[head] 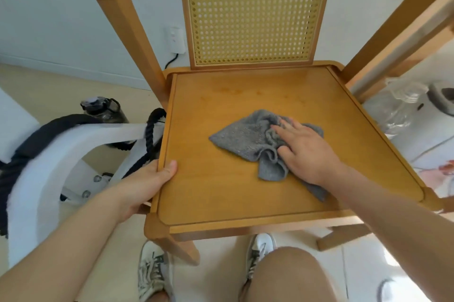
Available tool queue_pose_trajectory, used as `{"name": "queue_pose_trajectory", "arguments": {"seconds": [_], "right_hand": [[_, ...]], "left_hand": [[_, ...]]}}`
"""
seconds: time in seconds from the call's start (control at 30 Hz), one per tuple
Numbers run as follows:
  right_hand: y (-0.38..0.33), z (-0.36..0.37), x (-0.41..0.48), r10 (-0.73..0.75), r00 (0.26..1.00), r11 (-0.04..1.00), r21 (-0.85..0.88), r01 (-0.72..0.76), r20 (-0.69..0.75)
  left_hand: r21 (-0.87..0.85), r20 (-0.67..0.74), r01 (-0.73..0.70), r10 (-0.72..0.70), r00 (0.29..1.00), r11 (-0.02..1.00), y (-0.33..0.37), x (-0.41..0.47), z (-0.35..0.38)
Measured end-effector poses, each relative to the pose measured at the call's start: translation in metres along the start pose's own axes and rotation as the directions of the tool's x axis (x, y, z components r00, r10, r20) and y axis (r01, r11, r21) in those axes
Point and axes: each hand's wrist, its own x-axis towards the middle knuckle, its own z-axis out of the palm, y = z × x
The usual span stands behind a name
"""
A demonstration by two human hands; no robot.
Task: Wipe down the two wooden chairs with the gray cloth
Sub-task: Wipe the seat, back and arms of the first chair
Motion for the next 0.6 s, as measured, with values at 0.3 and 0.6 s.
{"name": "queue_pose_trajectory", "arguments": {"seconds": [0.3,0.6], "right_hand": [[-0.109,0.026,0.022,-0.204,0.978,0.979,0.005,0.204,0.040],[-0.061,0.015,0.083,0.113,0.994,0.991,-0.078,-0.112,0.007]], "left_hand": [[0.825,-0.335,-0.084,0.603,0.724,0.559,0.030,0.049,0.052],[0.722,-0.328,-0.182,0.562,0.760,0.667,0.037,0.053,0.031]]}}
